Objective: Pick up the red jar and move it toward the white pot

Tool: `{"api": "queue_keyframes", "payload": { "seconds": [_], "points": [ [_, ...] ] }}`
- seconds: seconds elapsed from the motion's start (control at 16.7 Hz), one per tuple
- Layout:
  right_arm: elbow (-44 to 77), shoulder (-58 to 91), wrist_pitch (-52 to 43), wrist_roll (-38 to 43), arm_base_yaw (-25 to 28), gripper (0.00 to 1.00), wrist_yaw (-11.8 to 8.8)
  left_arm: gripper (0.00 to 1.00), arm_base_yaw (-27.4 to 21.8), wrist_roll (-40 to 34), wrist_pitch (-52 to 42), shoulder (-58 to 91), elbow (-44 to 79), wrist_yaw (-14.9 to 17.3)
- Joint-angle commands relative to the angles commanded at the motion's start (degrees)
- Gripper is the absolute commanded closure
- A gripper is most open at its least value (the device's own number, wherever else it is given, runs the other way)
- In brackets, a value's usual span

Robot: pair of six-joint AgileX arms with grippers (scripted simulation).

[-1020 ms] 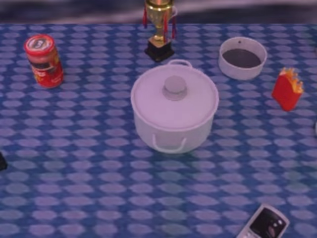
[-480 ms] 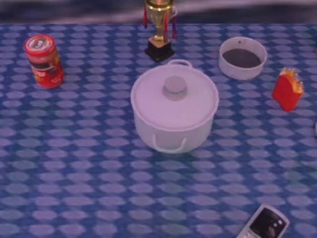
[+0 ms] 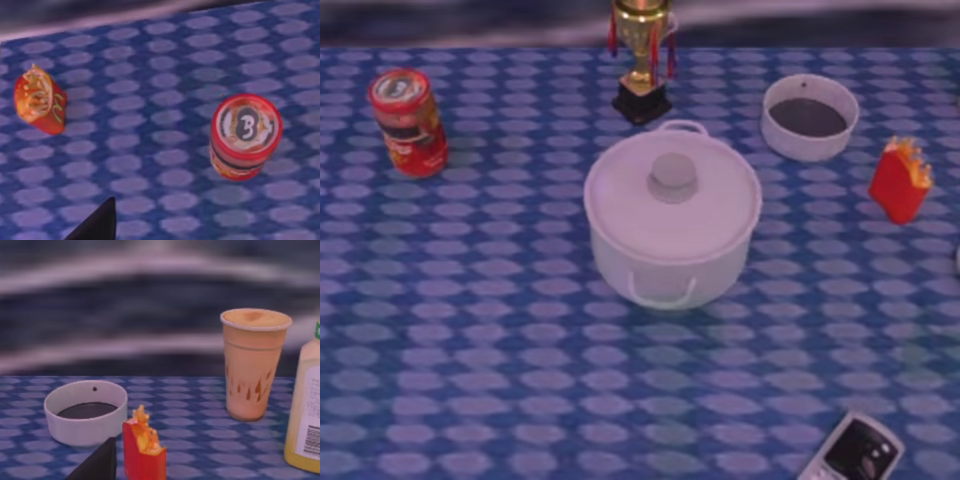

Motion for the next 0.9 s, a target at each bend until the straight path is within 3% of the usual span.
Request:
{"api": "queue_keyframes", "payload": {
  "seconds": [0.48,0.9],
  "points": [
    [0.00,0.00,0.00,0.00,0.00,0.00,0.00,0.00,-0.97,4.21,-23.10,41.44,42.78,1.79],
    [0.00,0.00,0.00,0.00,0.00,0.00,0.00,0.00,-1.53,6.11,-33.74,60.62,62.81,2.81]
  ]
}}
